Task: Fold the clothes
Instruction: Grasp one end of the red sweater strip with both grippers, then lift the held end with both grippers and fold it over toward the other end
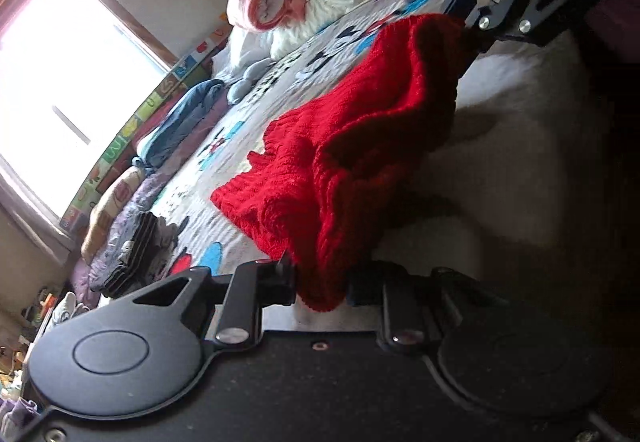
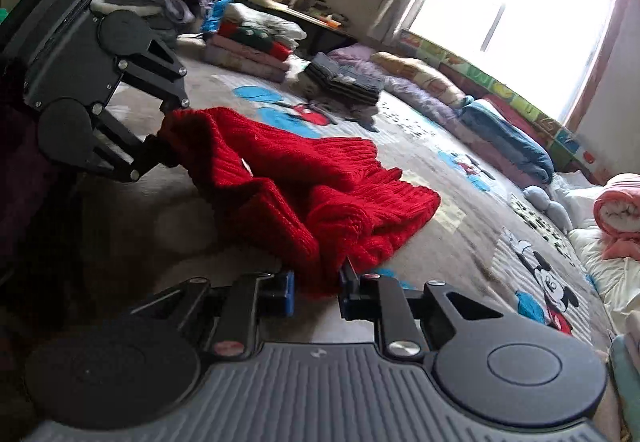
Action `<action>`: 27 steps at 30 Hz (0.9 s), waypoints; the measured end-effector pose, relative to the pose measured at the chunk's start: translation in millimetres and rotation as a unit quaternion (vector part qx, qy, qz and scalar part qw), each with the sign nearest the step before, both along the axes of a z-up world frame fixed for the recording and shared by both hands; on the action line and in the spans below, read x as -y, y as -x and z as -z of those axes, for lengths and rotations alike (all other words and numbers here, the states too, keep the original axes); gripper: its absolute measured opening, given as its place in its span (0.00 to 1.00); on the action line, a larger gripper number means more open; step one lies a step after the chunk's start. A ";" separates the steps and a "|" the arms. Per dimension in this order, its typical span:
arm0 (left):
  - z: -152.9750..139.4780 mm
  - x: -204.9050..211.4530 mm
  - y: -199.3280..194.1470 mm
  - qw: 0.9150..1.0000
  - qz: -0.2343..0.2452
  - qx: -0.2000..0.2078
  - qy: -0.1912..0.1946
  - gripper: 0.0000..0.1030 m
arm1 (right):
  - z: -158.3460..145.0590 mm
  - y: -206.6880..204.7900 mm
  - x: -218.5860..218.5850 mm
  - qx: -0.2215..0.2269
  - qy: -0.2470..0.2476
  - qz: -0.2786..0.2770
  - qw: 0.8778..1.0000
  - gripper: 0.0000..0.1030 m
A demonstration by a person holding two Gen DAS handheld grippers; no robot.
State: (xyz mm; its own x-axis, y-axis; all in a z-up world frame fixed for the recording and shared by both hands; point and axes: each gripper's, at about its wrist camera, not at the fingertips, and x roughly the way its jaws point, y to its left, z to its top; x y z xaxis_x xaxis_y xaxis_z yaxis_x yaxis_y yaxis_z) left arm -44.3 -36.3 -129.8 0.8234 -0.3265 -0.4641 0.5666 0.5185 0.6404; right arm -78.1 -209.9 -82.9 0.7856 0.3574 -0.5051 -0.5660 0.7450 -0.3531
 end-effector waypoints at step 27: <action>-85.2 -59.1 -114.7 0.898 -0.027 -0.212 0.383 0.20 | -43.6 -135.6 81.8 -0.102 -0.376 0.063 0.919 0.21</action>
State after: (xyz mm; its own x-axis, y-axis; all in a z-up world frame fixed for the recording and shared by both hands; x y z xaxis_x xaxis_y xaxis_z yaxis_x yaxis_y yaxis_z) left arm 70.5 22.8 -44.6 0.6497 -0.6494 -0.3952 0.6364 0.7490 -0.1845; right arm 57.6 -291.8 -39.3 0.7614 0.5780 -0.2936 -0.4559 0.7994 0.3913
